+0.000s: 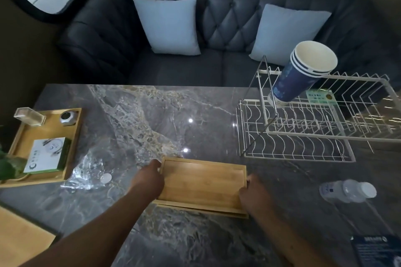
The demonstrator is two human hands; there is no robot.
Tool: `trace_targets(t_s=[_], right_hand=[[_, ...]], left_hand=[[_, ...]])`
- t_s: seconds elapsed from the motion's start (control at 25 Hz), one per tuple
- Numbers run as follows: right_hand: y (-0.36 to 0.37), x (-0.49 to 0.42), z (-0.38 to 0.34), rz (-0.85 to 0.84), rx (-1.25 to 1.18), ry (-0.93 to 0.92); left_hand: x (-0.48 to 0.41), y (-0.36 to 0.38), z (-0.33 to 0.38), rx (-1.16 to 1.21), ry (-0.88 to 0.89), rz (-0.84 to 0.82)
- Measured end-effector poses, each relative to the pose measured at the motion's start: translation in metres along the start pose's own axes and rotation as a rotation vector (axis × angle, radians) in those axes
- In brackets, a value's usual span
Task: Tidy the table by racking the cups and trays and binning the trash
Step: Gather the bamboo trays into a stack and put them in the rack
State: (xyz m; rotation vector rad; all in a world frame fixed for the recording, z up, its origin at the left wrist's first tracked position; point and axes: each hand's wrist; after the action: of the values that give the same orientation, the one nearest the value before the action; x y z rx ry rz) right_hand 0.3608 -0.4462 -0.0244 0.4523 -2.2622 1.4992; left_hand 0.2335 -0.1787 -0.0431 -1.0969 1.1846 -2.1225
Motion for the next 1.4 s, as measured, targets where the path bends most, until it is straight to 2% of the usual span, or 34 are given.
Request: trace_targets(t_s=[0.24,0.44,0.64,0.84,0.92,1.08,1.28,1.4], right_hand=[[0.004,0.002,0.01,0.01,-0.004,0.023],[0.009,-0.003,0.012,-0.028,-0.015,0.096],[0.019,-0.012,0.007,-0.155,-0.105,0.19],[0.025,-0.012,-0.009,-0.16,-0.09,0.142],[0.032,-0.011,-0.018,-0.169,-0.006,0.085],[0.037,-0.01,-0.028,-0.21,0.085,-0.001],[0.025,-0.002,-0.025,-0.089,0.154,-0.023],[0.014,0.007,-0.027,0.079,0.234,-0.16]], left_hand=[[0.009,0.004,0.0,0.021,0.02,-0.035],[0.011,0.007,0.002,0.067,-0.072,-0.121],[0.013,0.015,0.004,0.256,-0.176,-0.253],[0.018,0.014,0.002,0.327,-0.264,-0.21],[0.017,0.009,-0.006,0.323,-0.301,-0.192],[0.016,0.002,-0.023,0.349,-0.289,-0.198],[0.013,-0.007,-0.039,0.454,-0.27,-0.257],[0.012,-0.016,-0.054,0.464,-0.286,-0.24]])
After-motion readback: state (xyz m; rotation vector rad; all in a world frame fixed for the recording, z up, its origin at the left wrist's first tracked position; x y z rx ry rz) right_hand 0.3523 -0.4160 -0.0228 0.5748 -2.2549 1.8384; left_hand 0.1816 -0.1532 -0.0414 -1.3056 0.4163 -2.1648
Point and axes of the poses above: each hand's wrist, its own x-axis away from the middle knuckle, its own y-axis out of the palm, z = x × y, and after that the axes turned 8 degrees about z, right-handed
